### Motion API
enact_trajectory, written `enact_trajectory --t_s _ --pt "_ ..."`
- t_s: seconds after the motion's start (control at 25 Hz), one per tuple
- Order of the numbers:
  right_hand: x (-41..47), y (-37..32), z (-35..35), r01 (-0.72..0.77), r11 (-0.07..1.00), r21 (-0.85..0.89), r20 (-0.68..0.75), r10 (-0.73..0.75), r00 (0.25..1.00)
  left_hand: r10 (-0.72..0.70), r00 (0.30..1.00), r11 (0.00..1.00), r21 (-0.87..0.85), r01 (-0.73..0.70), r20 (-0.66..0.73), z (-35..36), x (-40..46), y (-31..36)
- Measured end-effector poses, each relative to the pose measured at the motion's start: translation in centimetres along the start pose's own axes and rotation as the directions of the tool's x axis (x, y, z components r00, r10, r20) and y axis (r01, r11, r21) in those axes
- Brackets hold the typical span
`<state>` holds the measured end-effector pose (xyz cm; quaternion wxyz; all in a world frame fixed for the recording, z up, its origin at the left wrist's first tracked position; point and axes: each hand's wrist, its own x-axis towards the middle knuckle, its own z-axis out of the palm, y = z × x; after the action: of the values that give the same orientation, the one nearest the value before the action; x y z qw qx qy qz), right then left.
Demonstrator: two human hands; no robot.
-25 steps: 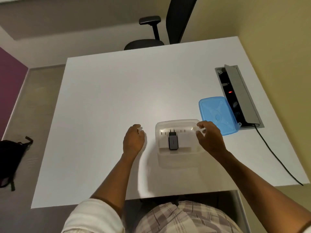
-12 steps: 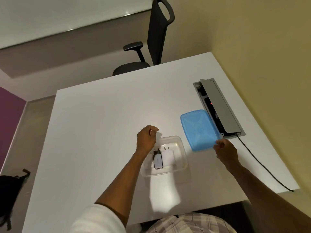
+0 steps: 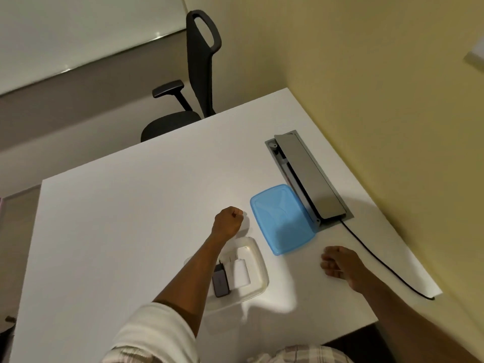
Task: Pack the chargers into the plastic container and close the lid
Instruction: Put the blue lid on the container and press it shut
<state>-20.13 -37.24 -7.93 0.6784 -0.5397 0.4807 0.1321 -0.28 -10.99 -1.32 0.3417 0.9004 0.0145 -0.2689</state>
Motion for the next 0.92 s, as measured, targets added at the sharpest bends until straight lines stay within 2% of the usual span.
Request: enact_trajectory --t_s 0.12,0.28,0.52,0.72,0.92 --pt "0.7 -0.5 -0.3 -0.029 0.999 0.026 0.035 0.029 0.999 -0.039 0.998 0.998 0.047 0.036 0.056 1.1 1.7 0.9" --pt "1.9 -1.1 0.1 -0.053 0.998 0.033 0.027 0.052 0.998 -0.029 0.992 0.990 0.139 0.012 0.119 2.3 3.5 2.1" --pt "2.9 -2.1 1.8 -0.052 0.995 0.080 -0.055 0.056 0.997 0.059 0.995 0.996 0.068 -0.065 0.084 3.0 5.3 3.7" --pt "3.2 -3.0 3.2 -0.059 0.996 0.072 -0.066 0.064 0.996 -0.018 0.984 0.998 0.067 0.006 0.176 3.3 5.9 4.5" --pt "2.8 -3.5 4.1 -0.023 0.997 0.079 -0.084 0.030 0.996 -0.022 0.990 0.998 0.059 0.014 0.143 2.6 5.5 4.3"
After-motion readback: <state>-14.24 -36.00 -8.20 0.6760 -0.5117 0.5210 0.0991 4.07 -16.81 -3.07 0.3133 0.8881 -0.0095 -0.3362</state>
